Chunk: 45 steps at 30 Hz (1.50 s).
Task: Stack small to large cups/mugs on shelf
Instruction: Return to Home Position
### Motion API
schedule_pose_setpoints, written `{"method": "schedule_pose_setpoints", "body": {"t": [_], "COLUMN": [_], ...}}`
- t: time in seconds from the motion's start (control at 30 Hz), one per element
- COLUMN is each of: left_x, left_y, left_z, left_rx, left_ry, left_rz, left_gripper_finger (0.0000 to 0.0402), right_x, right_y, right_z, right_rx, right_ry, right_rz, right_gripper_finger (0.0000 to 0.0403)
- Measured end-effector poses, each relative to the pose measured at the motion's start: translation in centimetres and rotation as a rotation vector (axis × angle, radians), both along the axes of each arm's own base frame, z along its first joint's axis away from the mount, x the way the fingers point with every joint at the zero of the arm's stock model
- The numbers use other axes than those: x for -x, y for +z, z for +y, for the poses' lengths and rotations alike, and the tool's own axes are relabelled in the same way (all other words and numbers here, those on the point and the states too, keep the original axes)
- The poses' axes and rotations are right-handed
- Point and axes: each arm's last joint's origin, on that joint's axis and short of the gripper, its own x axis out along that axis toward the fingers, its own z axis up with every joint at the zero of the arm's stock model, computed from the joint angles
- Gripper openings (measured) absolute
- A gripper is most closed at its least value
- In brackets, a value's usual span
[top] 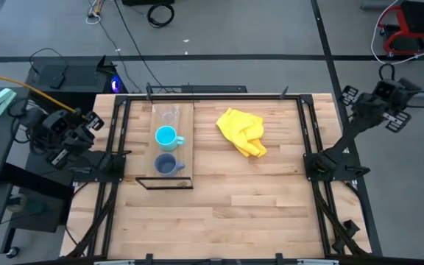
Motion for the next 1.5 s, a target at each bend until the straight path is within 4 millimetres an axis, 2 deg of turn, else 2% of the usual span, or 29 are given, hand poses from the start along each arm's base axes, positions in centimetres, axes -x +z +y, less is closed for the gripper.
{"method": "schedule_pose_setpoints", "body": {"t": [0.17,0.3,0.37,0.43,0.57,0.83,1.07,1.33,1.5], "left_x": [0.2,-0.9,-1.1,-2.0,-2.8,-5.4,-6.4,-6.3,-6.4], "left_y": [-2.1,-3.2,-3.5,-4.5,-5.7,-10.5,-14.0,-14.1,-14.2], "left_z": [0.1,-0.3,-0.4,-0.8,-1.4,-2.5,-2.9,-2.9,-3.0], "left_rx": [0.045,0.041,0.058,0.050,0.028,0.069,0.123,0.113,0.108], "left_ry": [-0.008,-0.013,-0.016,-0.029,-0.076,-0.113,-0.144,-0.157,-0.158], "left_rz": [-0.036,-0.008,-0.023,-0.015,-0.142,-0.101,-0.131,-0.135,-0.125], "left_gripper_finger": [0.0043,0.0039,0.0036,0.0035,0.0037,0.0039,0.0033,0.0039,0.0032], "right_x": [0.3,-0.1,-0.7,-1.6,-3.6,-6.2,-7.7,-8.4,-8.7], "right_y": [-1.2,-1.6,-2.2,-3.0,-5.1,-9.2,-13.0,-16.3,-17.2], "right_z": [-0.4,0.0,0.4,1.2,3.1,5.9,7.4,8.2,8.4], "right_rx": [-0.035,-0.039,-0.050,-0.062,-0.071,-0.085,-0.118,-0.139,-0.119], "right_ry": [-0.012,-0.015,-0.034,-0.023,0.007,0.107,0.156,0.214,0.210], "right_rz": [-0.011,0.015,0.046,0.055,0.039,0.019,-0.013,-0.033,-0.021], "right_gripper_finger": [0.0013,0.0013,0.0013,0.0013,0.0013,0.0013,0.0013,0.0013,0.0013]}}
